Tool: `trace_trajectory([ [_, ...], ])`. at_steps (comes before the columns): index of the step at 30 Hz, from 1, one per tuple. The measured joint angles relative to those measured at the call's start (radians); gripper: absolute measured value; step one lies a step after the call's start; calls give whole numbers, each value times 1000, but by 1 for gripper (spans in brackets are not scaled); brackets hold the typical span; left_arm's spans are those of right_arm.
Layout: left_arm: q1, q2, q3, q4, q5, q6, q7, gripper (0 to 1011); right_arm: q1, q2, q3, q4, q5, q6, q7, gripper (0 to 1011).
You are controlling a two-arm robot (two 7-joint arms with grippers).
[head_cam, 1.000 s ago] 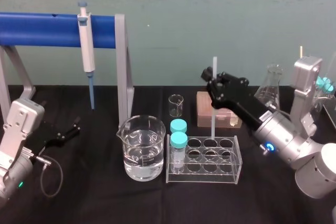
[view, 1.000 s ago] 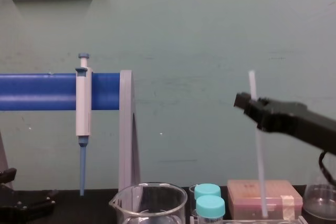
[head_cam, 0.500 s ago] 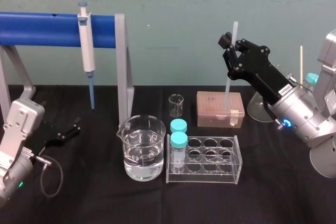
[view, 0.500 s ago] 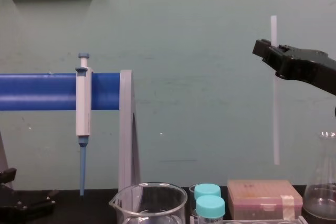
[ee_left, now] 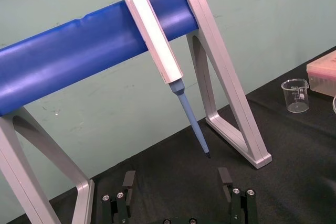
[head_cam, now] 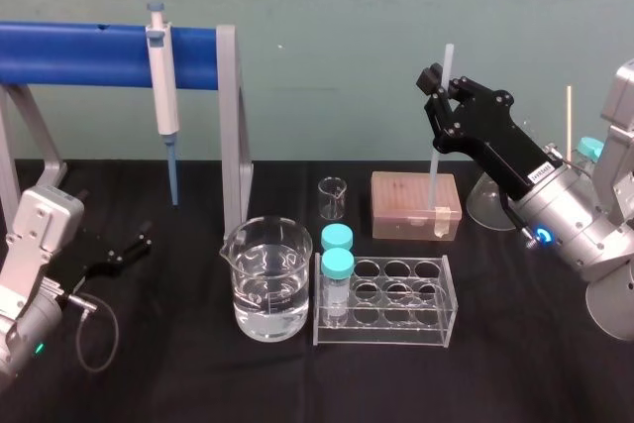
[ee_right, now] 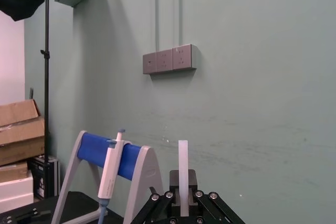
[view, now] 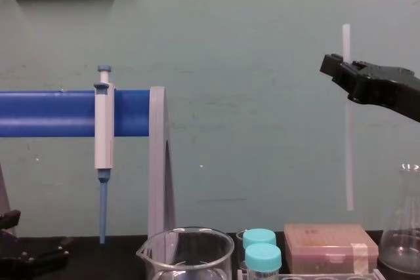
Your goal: Pick up the stirring rod with one hand, then place it down.
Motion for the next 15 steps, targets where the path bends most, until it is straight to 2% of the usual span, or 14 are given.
trace_trajectory([
  [15, 0, 0, 0, 0, 0, 0, 0, 1000, -4, -6, 4, 6, -4, 3, 0, 67],
])
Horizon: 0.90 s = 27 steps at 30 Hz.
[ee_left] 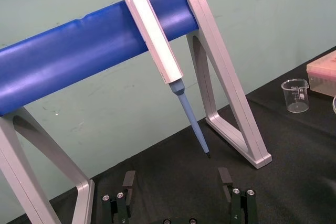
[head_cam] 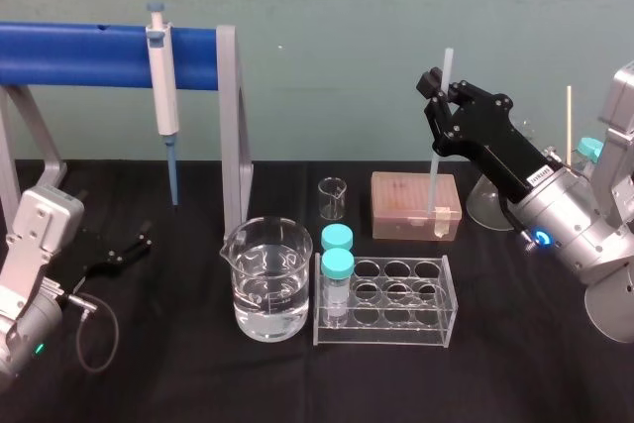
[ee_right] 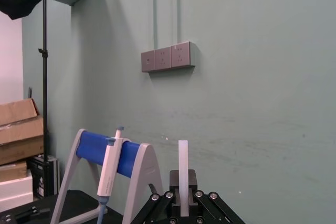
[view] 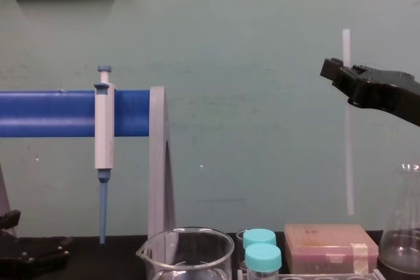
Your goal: Pick up the stirring rod with one hand, then place it down.
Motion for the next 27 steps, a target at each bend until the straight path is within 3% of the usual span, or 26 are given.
trace_trajectory([
  [27, 0, 0, 0, 0, 0, 0, 0, 1000, 10, -8, -3, 20, -6, 0, 5, 67],
])
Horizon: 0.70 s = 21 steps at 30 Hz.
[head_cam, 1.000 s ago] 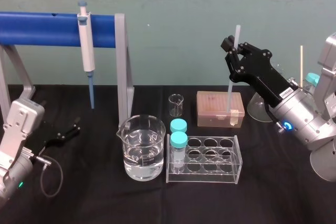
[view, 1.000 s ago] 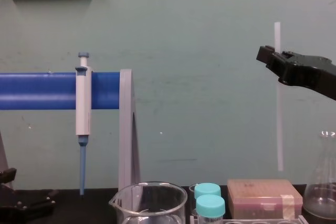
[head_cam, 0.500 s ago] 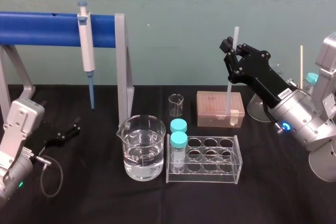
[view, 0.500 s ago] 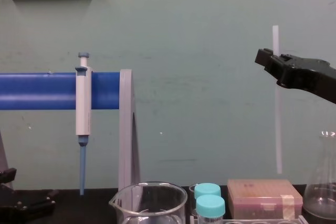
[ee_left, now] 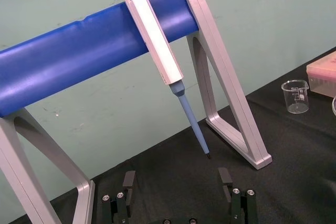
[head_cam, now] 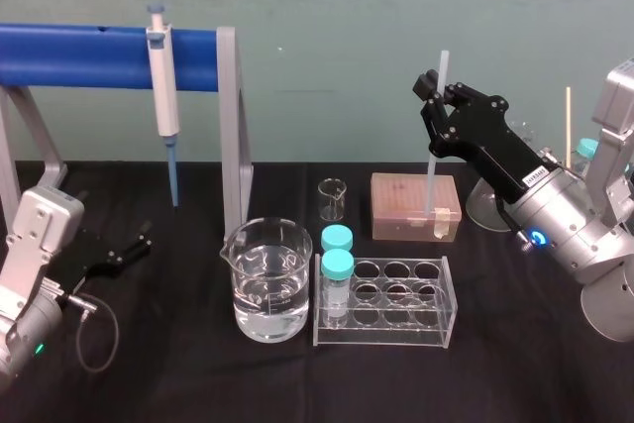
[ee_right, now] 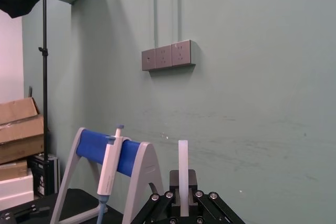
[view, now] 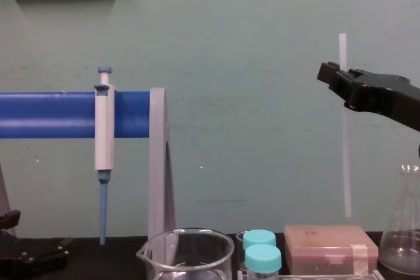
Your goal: Pick up the stirring rod with one hand, then place it down.
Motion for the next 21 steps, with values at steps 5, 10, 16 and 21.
trace_trajectory([
  [5, 0, 0, 0, 0, 0, 0, 0, 1000, 3, 0, -1, 3, 0, 1, 1, 67],
  [10, 0, 0, 0, 0, 0, 0, 0, 1000, 7, -1, -2, 8, 0, 1, 3, 67],
  [16, 0, 0, 0, 0, 0, 0, 0, 1000, 9, -3, -3, 13, 0, 1, 5, 67],
  [21, 0, 0, 0, 0, 0, 0, 0, 1000, 11, -4, -4, 15, 0, 1, 5, 67],
])
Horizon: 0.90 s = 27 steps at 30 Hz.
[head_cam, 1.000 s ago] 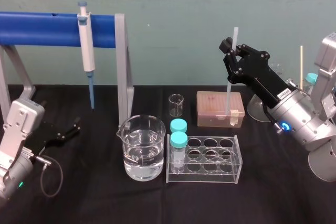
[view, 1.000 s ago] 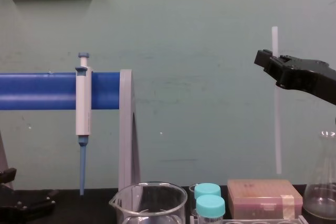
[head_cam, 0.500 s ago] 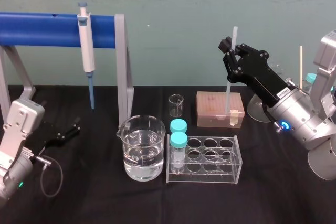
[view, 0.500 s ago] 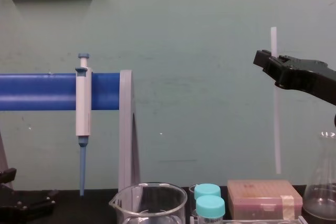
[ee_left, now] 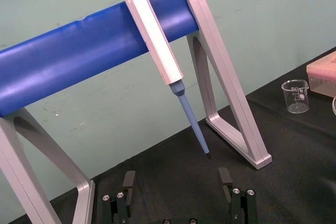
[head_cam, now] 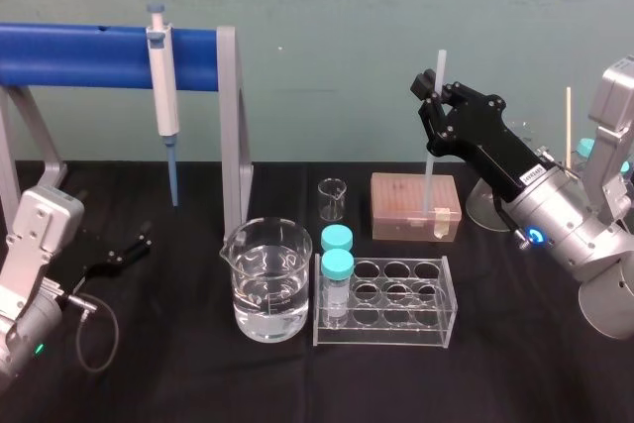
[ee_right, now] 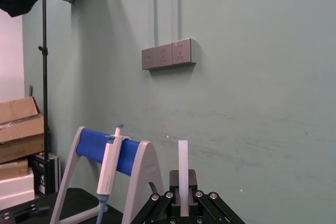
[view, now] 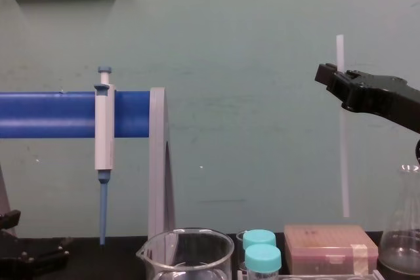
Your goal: Pick up the stirring rod with one hand, then place it down.
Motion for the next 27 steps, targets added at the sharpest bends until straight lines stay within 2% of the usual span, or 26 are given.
trace_trajectory([
  [27, 0, 0, 0, 0, 0, 0, 0, 1000, -7, 1, 1, -6, 0, -3, 0, 67],
])
